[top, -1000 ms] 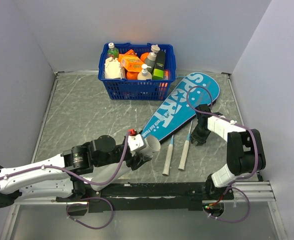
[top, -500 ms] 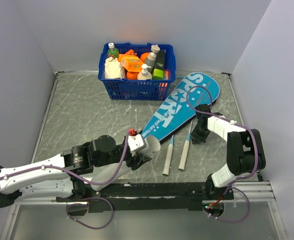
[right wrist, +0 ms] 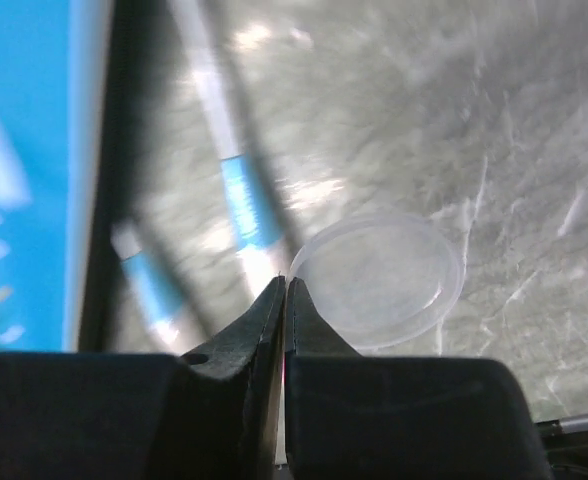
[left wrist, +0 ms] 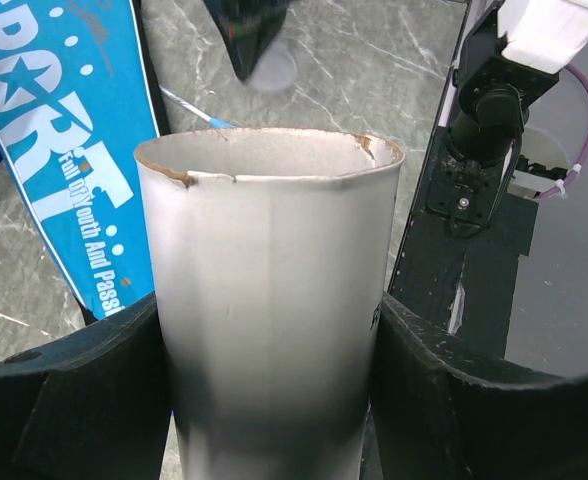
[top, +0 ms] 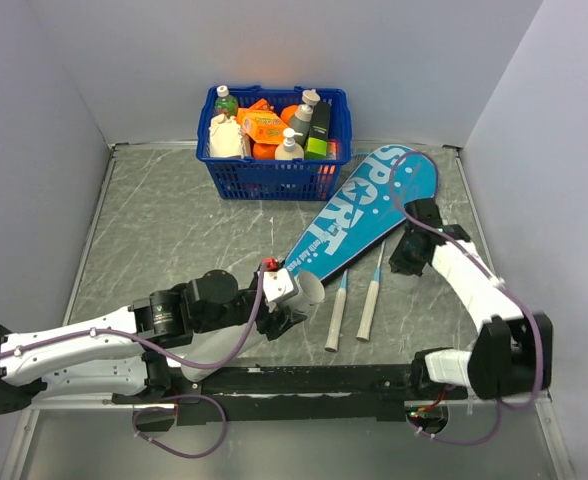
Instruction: Pack up the badminton gear
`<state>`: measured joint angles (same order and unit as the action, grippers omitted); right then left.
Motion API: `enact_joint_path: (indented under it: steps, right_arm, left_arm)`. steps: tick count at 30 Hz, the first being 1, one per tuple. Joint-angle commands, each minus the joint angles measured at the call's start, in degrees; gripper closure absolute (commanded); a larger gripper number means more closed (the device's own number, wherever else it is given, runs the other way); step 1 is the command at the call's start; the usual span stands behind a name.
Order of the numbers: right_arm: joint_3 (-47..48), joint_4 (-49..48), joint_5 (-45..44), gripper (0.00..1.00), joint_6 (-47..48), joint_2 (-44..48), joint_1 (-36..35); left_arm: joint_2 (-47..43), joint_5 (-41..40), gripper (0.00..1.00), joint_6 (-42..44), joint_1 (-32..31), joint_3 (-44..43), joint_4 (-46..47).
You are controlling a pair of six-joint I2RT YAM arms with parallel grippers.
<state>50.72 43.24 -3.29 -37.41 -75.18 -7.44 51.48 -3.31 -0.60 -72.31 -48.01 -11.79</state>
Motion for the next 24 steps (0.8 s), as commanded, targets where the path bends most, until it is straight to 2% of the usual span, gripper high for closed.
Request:
enact_joint_path:
  steps: [1,7,13,16,20,24]
  right_arm:
    - [6.4,5.0,3.2,0.94,5.4,10.4,0.1]
    - [13.3,7.0,19.7,0.91,10.9,19.3,-0.6]
    - [21.8,8.5,37.9,0.89,13.9,22.1,-2.9]
    - [25.1,8.3,42.6,0.89,14.3,22.1,-7.0]
    - [28.6,8.4,44.2,0.89,13.9,21.0,-14.4]
    - [27.3,5.3,46.8,0.89,12.4,20.5,-20.5]
  left_arm:
    - [0.7,-0.2,0.99,1.0,-0.1,-1.3,-1.7]
    - [1.7,0.0,0.99,1.0,-0.1,-1.5,-1.8]
    - [0.6,2.8,0.98,1.2,-0.2,-0.9,-0.8]
    - [0.0,5.1,0.97,1.5,-0.1,-0.8,-0.5]
    - [0.0,6.1,0.98,1.3,-0.2,-1.1,-1.0]
    - [-0.5,6.6,0.98,1.1,-0.2,-0.9,-0.7]
